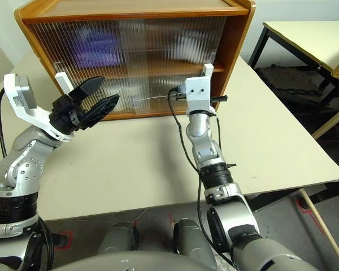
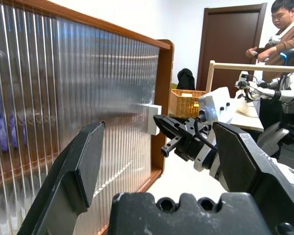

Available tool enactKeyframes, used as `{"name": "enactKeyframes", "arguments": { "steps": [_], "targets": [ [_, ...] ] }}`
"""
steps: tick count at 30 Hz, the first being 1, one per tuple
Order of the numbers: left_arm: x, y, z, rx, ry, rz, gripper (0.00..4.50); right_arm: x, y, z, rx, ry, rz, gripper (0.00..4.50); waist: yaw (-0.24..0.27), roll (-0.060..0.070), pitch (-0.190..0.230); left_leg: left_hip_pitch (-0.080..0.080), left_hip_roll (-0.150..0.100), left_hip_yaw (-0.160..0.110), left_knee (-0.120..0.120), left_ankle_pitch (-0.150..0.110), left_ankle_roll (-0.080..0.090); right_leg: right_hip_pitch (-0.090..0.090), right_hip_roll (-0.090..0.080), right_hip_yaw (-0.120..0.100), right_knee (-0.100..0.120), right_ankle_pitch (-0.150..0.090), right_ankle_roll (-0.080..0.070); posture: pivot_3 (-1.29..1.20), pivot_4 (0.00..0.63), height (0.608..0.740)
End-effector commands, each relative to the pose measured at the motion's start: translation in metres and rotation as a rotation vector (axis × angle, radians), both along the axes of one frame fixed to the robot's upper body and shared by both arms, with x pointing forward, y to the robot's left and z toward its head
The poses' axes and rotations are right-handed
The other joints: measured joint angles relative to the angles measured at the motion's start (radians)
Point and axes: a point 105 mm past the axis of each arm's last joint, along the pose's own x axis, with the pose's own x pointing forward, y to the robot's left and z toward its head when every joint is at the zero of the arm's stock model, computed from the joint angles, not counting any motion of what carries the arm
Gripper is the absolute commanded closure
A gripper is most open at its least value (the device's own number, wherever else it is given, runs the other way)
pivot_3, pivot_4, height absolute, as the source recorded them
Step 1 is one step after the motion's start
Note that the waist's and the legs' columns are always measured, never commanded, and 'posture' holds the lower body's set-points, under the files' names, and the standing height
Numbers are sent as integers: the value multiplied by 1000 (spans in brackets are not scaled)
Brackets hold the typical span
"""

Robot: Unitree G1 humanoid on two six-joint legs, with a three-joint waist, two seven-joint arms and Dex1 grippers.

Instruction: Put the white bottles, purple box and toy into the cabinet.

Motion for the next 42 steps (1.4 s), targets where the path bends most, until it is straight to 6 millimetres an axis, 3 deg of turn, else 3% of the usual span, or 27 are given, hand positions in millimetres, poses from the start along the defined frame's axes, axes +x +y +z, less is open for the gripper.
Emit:
{"name": "enactKeyframes", "arguments": {
  "steps": [1,5,9,13,18,21,24,28,31,33,36,42],
  "targets": [
    [2,-3,-2,7,2,-8,0,3,-31,-4,-5,13,-127,4483,-1,0,0,0,0,0,0,0,0,0,0,0,0,0,0,122,0,740],
    [2,-3,-2,8,1,-12,0,6,-51,0,-22,-5,-203,4483,0,0,0,0,0,0,0,0,0,0,0,1,0,0,0,122,0,740],
    [2,-4,-2,8,2,-14,0,8,-55,1,-35,-10,-187,4483,6,0,0,-1,-1,-2,1,0,1,0,-1,4,-1,0,0,120,0,740],
    [1,-4,-3,8,4,-18,0,0,-33,-1,-46,-14,-6,4483,4,0,0,-2,-2,-1,1,0,1,0,-2,4,-3,1,1,119,0,740],
    [-1,-2,-6,8,11,-16,0,-29,-15,-4,-159,-62,158,4483,-9,0,0,-1,0,-1,-2,0,1,1,0,6,-6,1,1,118,0,740],
    [-3,1,-9,8,21,-6,0,-48,-19,-6,-144,-73,182,3774,-26,0,0,-2,0,-1,-3,0,1,2,1,7,-5,0,1,117,0,740],
    [-4,10,-16,0,44,29,0,-68,-25,-18,-116,-31,274,2717,-28,0,0,0,1,0,-3,0,0,2,1,9,-2,0,1,113,0,740],
    [-8,33,-51,-11,113,181,0,-94,-46,-53,-76,78,417,1273,-27,0,0,1,1,1,-2,0,0,3,1,9,-1,-1,0,98,0,740],
    [-9,42,-66,-8,125,270,0,-102,-58,-64,-53,100,427,99,-27,-3,1,5,0,1,-2,0,0,5,0,9,-1,-3,-3,93,0,740],
    [-16,62,-96,0,150,474,0,-116,-69,-80,-16,135,462,40,-28,-4,3,8,0,1,-1,0,0,5,1,11,0,-5,-8,81,4,740],
    [-33,85,-129,41,178,711,0,-133,-80,-94,29,148,478,40,-28,-7,5,22,1,1,-3,-5,-5,19,0,18,-3,-10,-14,86,7,740],
    [-62,121,-159,119,213,1023,0,-144,-82,-111,61,167,479,40,-26,-13,11,25,3,-2,-2,-6,-6,19,0,18,-8,-10,-14,107,2,740]
  ]
}}
